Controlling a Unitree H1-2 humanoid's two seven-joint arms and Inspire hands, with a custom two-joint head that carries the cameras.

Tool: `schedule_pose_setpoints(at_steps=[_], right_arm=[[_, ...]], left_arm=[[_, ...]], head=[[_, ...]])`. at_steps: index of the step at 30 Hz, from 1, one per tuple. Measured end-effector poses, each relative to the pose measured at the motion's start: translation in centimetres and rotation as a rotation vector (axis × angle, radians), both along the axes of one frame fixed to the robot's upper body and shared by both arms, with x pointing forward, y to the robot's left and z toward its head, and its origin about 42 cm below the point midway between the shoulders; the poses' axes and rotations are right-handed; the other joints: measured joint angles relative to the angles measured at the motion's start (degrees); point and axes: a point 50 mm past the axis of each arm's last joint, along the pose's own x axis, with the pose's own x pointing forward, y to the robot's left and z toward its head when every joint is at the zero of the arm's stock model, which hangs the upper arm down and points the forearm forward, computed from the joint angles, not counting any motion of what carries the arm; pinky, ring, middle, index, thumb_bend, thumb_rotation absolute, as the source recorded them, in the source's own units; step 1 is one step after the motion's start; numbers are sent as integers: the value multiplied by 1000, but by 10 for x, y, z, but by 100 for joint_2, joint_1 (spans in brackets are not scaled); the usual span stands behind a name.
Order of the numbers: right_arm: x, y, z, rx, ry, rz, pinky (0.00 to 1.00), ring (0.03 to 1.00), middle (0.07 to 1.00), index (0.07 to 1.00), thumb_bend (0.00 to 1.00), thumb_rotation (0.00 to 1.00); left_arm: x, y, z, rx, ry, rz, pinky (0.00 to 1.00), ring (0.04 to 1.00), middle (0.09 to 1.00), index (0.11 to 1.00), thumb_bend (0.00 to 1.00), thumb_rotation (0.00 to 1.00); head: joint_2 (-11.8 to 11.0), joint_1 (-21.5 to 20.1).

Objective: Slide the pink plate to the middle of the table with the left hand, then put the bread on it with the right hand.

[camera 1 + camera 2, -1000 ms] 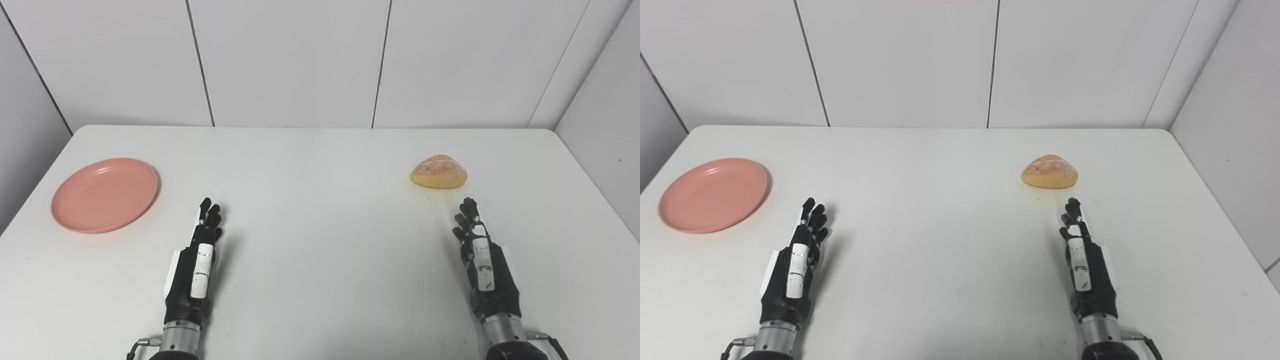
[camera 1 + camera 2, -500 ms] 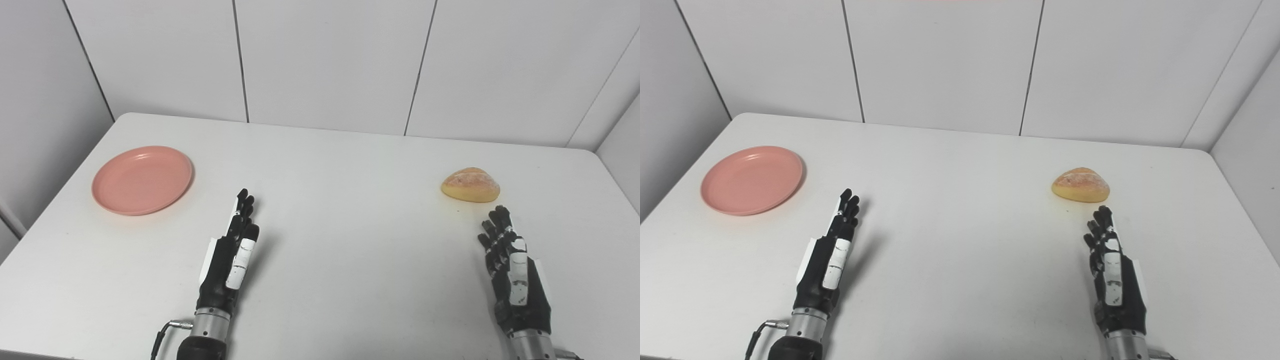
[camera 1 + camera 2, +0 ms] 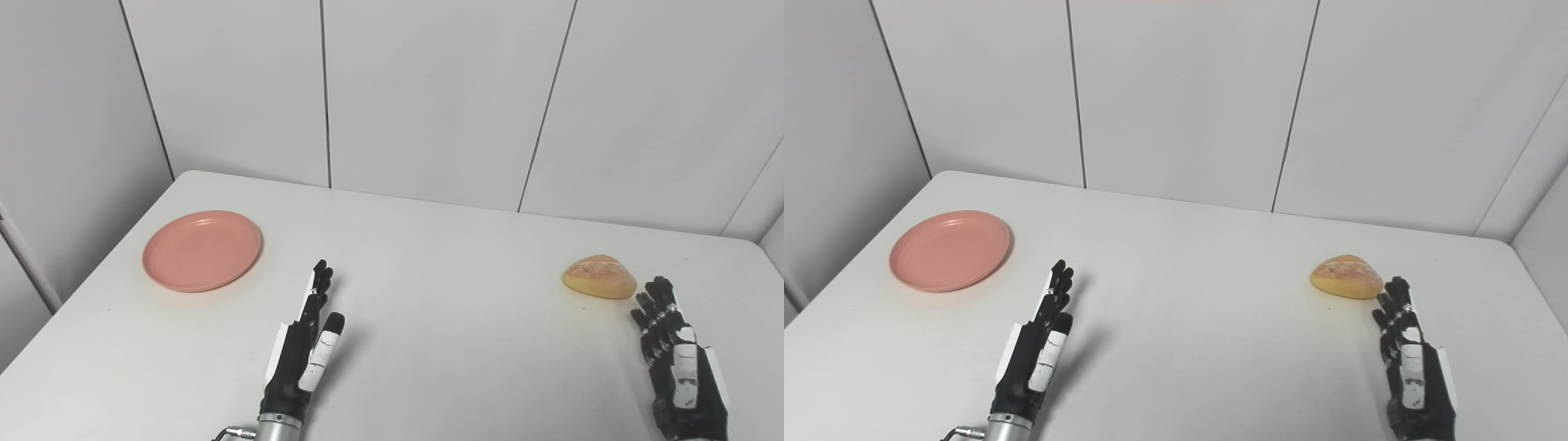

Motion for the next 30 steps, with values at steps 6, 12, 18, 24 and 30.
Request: schedule_pose_setpoints(at_steps=[6, 12, 18, 24, 30], right_arm=[[0, 1, 0, -4, -2, 8, 1000, 1000, 1000, 996, 834, 1000], [0, 1, 1, -4, -4, 7, 1000, 997, 995, 991, 841, 1000], [0, 1, 2, -2, -7, 8, 1000, 997, 994, 986, 826, 1000], [-1, 1, 3, 10, -14, 8, 1000, 992, 989, 981, 836, 1000], [-4, -3, 2, 5, -9, -2, 1000, 984, 982, 973, 846, 1000]], left_arm=[[0, 0, 0, 0, -1, 1, 986, 1000, 1000, 1000, 831, 992], [0, 1, 1, -15, -2, 4, 1000, 1000, 1000, 1000, 836, 1000], [0, 9, 2, -137, 4, 13, 1000, 1000, 1000, 1000, 840, 957], [2, 22, 4, -265, 95, 39, 1000, 990, 995, 1000, 897, 966], [10, 43, 35, -245, 32, 85, 1000, 968, 987, 1000, 890, 982]], head=[[53, -79], [79, -123], [123, -97], [123, -88], [149, -79]])
